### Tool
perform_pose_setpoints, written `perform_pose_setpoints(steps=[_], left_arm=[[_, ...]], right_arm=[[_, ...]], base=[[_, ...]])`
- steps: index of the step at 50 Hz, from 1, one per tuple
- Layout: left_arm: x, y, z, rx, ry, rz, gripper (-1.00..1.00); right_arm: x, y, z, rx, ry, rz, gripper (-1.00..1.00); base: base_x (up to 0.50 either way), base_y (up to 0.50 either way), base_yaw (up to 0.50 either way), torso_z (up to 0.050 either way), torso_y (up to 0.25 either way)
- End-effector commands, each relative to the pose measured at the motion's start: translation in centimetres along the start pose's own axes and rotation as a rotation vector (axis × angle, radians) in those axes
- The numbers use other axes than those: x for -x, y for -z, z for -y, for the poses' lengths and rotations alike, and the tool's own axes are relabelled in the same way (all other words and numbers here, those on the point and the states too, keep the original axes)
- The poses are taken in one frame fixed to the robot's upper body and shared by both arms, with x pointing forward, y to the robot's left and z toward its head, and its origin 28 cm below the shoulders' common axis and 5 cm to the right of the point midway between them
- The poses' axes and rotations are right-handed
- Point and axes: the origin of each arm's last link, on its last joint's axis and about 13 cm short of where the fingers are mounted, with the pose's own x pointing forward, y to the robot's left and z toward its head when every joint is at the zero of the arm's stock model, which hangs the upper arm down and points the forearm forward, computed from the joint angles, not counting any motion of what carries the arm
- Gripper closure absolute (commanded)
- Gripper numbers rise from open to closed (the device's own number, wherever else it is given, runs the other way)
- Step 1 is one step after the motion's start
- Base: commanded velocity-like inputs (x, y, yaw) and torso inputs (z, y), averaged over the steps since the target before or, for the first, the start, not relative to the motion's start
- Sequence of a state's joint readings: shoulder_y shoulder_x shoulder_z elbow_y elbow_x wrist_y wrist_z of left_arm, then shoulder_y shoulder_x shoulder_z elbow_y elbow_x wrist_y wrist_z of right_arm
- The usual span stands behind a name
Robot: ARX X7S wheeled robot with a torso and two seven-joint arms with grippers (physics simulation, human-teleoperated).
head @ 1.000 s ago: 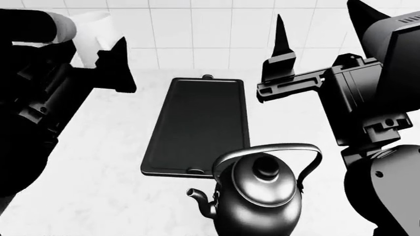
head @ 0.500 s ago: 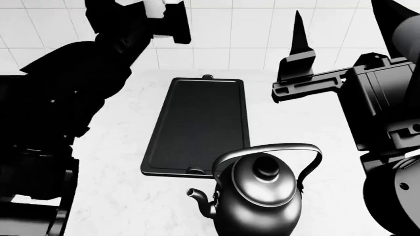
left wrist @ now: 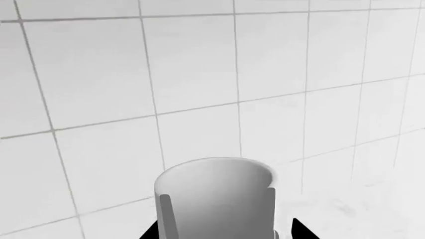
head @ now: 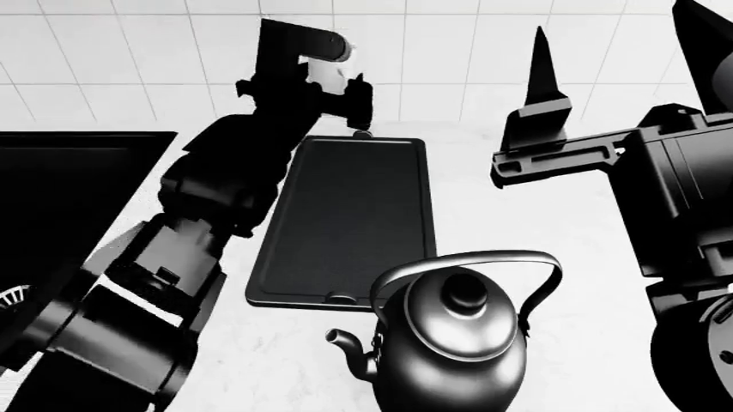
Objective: Pick the kettle from the counter and place it on the tray. Then pick the mug from the cabinet and place it on the tray. Then close the cabinet doors.
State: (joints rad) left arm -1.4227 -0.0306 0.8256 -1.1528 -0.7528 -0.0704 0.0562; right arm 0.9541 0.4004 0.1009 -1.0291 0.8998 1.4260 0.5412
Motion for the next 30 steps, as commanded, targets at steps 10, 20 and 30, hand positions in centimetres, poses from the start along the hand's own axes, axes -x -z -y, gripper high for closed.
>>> perform_pose_setpoints(steps=[10,20,30], left_arm=[[0.4,3.7,0.1,-0.017,-0.029,-0.047,1.0],[0.9,5.6,0.4,-0.016,-0.009,-0.079,1.0],[1.1,6.5,0.8,-0.005,0.006,-0.096,1.0]], right_arm=[[0.3,0.1,0.1,0.001,0.007,-0.006,-1.0],[0.3,0.4,0.1,-0.005,0.008,-0.01,-1.0],[0.4,0.6,0.2,-0.01,0.013,-0.003,-1.0]], base=[[0.0,0.0,0.0,0.0,0.001],[0.0,0.0,0.0,0.0,0.0],[0.0,0.0,0.0,0.0,0.001]])
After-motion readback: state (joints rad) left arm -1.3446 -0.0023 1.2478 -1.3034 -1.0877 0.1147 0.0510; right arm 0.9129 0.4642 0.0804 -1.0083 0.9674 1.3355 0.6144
